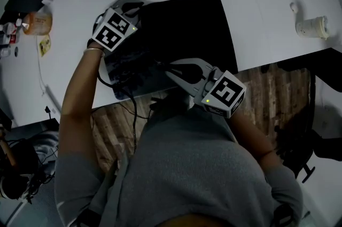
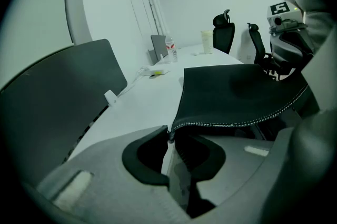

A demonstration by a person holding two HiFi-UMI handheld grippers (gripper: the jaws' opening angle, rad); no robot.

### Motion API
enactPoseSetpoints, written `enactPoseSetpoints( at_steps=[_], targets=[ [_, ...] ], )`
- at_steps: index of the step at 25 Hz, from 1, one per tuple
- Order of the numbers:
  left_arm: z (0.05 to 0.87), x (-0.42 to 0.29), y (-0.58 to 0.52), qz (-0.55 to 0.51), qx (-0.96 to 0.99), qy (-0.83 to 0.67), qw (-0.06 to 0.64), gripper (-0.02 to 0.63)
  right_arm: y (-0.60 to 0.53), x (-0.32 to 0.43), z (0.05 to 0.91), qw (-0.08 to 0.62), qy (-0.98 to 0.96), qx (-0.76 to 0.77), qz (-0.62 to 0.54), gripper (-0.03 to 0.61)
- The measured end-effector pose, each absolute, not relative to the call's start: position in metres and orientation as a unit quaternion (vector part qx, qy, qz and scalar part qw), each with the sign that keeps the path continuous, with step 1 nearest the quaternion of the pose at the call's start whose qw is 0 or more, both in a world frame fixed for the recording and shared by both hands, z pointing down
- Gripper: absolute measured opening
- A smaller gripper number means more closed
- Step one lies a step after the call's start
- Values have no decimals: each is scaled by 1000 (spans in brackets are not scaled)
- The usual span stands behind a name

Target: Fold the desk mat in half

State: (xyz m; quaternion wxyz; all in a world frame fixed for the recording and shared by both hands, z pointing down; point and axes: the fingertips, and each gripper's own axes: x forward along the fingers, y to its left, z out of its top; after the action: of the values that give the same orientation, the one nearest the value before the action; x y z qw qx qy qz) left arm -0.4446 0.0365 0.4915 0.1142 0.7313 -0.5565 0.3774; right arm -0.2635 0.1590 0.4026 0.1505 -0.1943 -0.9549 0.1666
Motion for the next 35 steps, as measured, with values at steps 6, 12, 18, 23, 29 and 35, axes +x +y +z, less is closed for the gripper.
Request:
enactPoseSetpoints(
  at_steps=[6,12,18,23,29,35],
  targets=[
    [495,-460,55,379,725,-562,118,48,182,-281,403,158,-949,-225,155,34],
    [497,-473,75,382,716,-571,121,48,204,-296,405,168,-941,-254,148,34],
    [496,-483,91,384,708,-581,120,48,223,-308,404,171,-933,-285,135,34],
    [496,-493,106,388,700,-587,120,48,238,-317,404,173,-928,-305,127,34],
    [497,-503,123,387,693,-597,118,48,256,-327,406,178,-921,-325,121,34],
    [500,-514,140,387,688,-604,111,49,272,-337,409,181,-916,-337,119,32]
  ],
)
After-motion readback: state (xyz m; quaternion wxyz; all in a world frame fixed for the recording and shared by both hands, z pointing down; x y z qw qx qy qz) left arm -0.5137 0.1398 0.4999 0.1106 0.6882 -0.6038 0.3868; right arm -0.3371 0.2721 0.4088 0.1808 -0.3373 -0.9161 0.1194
